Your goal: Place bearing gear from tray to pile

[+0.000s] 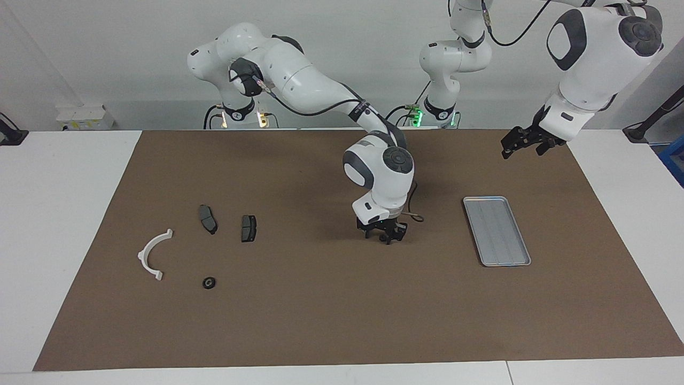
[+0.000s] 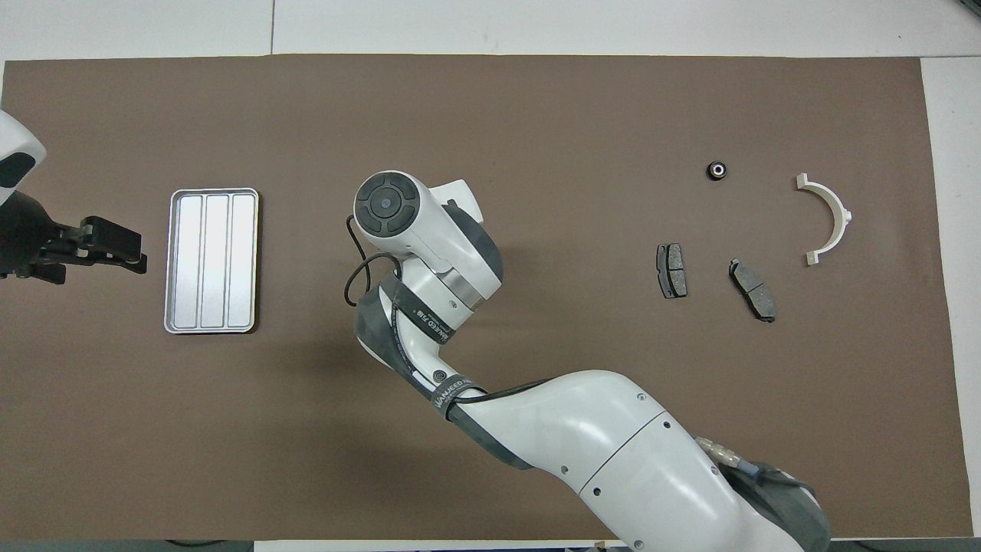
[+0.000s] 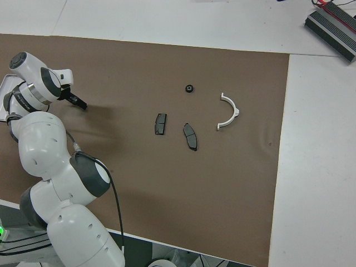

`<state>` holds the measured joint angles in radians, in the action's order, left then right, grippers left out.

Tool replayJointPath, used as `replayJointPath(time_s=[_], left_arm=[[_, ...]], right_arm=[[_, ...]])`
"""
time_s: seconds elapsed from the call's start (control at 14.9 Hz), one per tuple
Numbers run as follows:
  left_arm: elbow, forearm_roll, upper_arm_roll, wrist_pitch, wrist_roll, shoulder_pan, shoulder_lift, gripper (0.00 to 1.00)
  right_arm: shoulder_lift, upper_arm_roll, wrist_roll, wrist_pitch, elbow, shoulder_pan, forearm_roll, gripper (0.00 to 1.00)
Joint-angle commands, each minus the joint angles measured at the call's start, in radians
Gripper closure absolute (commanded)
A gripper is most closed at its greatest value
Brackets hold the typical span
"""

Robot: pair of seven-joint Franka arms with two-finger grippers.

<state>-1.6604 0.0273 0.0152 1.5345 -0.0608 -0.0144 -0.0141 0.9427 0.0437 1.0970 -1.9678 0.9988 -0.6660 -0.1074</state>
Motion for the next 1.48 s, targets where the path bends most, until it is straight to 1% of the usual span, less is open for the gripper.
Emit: replayJointPath(time_s=[0.0, 0.07, 0.13, 0.2, 0.34, 0.47, 0.54, 0.67, 0.74, 0.87, 0.94, 1.07, 1.14, 1.28, 1.41], left_arm=[[0.024, -0.017, -0.008, -0.019, 0.041, -0.010, -0.009, 0.00], [0.024, -0.017, -0.008, -0.011, 0.044, -0.010, -0.009, 0.00], [0.024, -0.015, -0.008, 0.016, 0.042, -0.010, -0.009, 0.00], [0.024, -0.015, -0.006, 0.044, 0.042, -0.010, -0.009, 0.00], [0.027, -0.013, -0.003, 0.070, 0.044, -0.010, -0.013, 0.00], [0.025, -0.013, -0.004, 0.070, 0.067, -0.010, -0.012, 0.00], [0.025, -0.013, -0.004, 0.073, 0.085, -0.010, -0.012, 0.00], [0.024, -0.010, -0.004, 0.073, 0.087, -0.010, -0.010, 0.00], [0.024, -0.010, -0.008, 0.069, 0.076, -0.010, -0.010, 0.00], [0.022, -0.012, -0.006, 0.070, 0.079, -0.010, -0.010, 0.00], [0.022, -0.012, -0.006, 0.073, 0.078, -0.010, -0.010, 0.00], [0.024, -0.012, -0.004, 0.072, 0.078, -0.010, -0.010, 0.00], [0.024, -0.012, -0.004, 0.070, 0.078, -0.010, -0.010, 0.00], [0.024, -0.012, -0.003, 0.070, 0.078, -0.010, -0.010, 0.00], [0.022, -0.012, -0.004, 0.070, 0.078, -0.010, -0.007, 0.00]], right_arm=[[0.034, 0.005, 0.038, -0.020, -0.026, -0.001, -0.017, 0.85], [0.034, 0.005, 0.043, -0.025, -0.026, -0.001, -0.017, 0.87], [0.034, 0.007, 0.044, -0.026, -0.026, -0.001, -0.017, 0.96], [0.034, 0.007, 0.044, -0.026, -0.026, -0.001, -0.017, 1.00], [0.033, 0.007, 0.043, -0.023, -0.025, 0.000, -0.017, 1.00], [0.024, 0.008, 0.026, 0.003, -0.025, 0.015, -0.017, 1.00], [0.012, 0.007, -0.014, 0.051, -0.028, 0.032, -0.017, 1.00], [-0.072, 0.016, -0.177, 0.214, -0.061, 0.113, -0.002, 1.00], [-0.120, 0.025, -0.292, 0.281, -0.063, 0.162, -0.002, 1.00], [-0.191, 0.030, -0.527, 0.358, -0.058, 0.268, -0.002, 1.00], [-0.202, 0.027, -0.631, 0.365, -0.054, 0.311, -0.005, 1.00], [-0.199, 0.027, -0.771, 0.322, -0.028, 0.405, 0.000, 1.00], [-0.208, 0.027, -0.830, 0.273, 0.019, 0.437, 0.002, 1.00], [-0.241, 0.028, -0.873, 0.175, 0.148, 0.500, 0.002, 1.00], [-0.277, 0.027, -0.902, 0.031, 0.300, 0.542, 0.002, 1.00]])
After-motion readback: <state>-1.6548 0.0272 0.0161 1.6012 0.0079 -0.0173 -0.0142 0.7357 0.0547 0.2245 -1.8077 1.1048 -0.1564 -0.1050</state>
